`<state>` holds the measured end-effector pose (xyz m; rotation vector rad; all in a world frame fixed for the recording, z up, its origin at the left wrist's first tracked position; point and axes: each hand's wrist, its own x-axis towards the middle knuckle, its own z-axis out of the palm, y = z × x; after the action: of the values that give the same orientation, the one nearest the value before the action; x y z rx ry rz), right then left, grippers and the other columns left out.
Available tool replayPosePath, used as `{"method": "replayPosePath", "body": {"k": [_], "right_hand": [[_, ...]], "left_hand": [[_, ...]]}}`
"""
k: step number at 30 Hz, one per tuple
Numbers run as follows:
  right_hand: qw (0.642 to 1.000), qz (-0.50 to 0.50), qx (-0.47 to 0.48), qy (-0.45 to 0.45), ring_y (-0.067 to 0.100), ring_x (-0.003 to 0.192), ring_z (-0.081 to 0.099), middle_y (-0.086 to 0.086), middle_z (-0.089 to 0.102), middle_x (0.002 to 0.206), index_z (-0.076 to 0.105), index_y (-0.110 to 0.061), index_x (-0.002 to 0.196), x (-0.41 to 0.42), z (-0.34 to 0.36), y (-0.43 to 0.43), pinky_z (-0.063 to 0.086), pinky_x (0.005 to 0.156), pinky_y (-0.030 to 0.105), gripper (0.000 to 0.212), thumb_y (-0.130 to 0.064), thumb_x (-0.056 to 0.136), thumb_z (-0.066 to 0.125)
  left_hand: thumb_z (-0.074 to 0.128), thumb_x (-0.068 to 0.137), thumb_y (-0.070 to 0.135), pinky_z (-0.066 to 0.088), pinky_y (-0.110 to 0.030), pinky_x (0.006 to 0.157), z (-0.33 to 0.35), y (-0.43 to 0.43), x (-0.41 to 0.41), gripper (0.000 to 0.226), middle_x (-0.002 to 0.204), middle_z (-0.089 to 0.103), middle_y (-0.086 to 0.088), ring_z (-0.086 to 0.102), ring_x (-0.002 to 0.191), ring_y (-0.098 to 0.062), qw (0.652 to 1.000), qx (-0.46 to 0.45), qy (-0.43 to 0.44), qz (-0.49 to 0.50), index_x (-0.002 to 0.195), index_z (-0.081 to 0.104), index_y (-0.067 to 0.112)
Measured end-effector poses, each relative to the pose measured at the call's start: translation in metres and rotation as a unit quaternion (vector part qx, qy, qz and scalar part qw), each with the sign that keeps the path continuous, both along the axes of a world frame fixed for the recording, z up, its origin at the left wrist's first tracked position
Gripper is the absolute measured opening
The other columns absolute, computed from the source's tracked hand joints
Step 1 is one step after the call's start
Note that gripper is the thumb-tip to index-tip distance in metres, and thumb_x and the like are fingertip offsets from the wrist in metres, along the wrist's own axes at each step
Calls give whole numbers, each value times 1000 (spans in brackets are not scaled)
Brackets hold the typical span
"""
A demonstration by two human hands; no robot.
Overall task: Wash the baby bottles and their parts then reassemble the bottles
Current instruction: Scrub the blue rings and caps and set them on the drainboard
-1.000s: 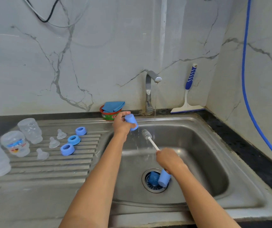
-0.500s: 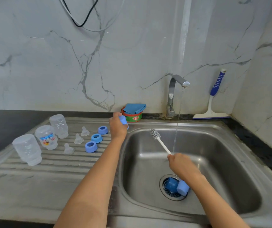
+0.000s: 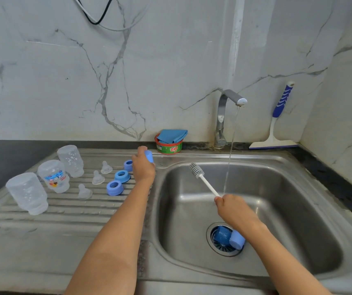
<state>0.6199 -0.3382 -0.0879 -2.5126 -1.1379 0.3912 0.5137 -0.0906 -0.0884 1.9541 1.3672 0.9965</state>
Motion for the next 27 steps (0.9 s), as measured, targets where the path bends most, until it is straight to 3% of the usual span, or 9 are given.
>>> {"method": "replayPosePath", "body": {"k": [4,7,11,16,22,25,27], "right_hand": [[1000,-12,18,4,32,91,55,18,60,110,56,-5,106,0,2,-1,47,76,35,35,-19,105,24],[1000,-8,11,8,30,87,50,18,59,105,57,-4,108,0,3,-2,46,81,37,37,-22,105,24],[1000,-6,15,14,28,82,51,15,57,94,50,-9,84,3,3,-2,42,70,33,35,-28,104,27],[999,-7,19,29,25,80,47,10,51,88,49,-10,90,4,5,-3,39,72,32,34,-32,102,27],[999,-14,27,34,25,81,46,10,50,90,57,-4,104,6,9,-5,39,73,31,41,-31,103,27],[999,-16,28,25,26,82,46,11,50,90,57,-4,103,10,13,-9,39,74,32,40,-29,103,26],[998,-33,37,29,26,82,45,11,49,90,56,-5,100,15,17,-12,39,73,33,38,-29,103,26]], "left_hand": [[60,86,-3,45,-45,91,-4,-4,0,67,134,42,-18,46,119,-36,1000,18,18,2,144,34,20],[61,86,-3,45,-44,91,-4,-7,-1,65,135,42,-18,45,121,-36,999,22,30,9,143,35,18],[62,86,-2,46,-43,91,-1,-11,-1,62,133,42,-18,46,119,-37,999,18,28,11,140,37,16],[66,85,1,44,-40,95,4,-16,3,62,135,41,-19,45,122,-35,999,32,24,17,138,37,12],[68,84,2,33,-46,109,20,-26,11,67,156,9,-22,5,145,-42,996,57,40,62,141,34,11],[67,84,2,30,-47,113,29,-39,22,64,156,2,-24,-3,145,-42,994,80,25,68,139,35,11],[68,83,4,28,-49,114,30,-50,33,63,154,7,-24,0,144,-42,993,101,3,52,137,37,11]]}}
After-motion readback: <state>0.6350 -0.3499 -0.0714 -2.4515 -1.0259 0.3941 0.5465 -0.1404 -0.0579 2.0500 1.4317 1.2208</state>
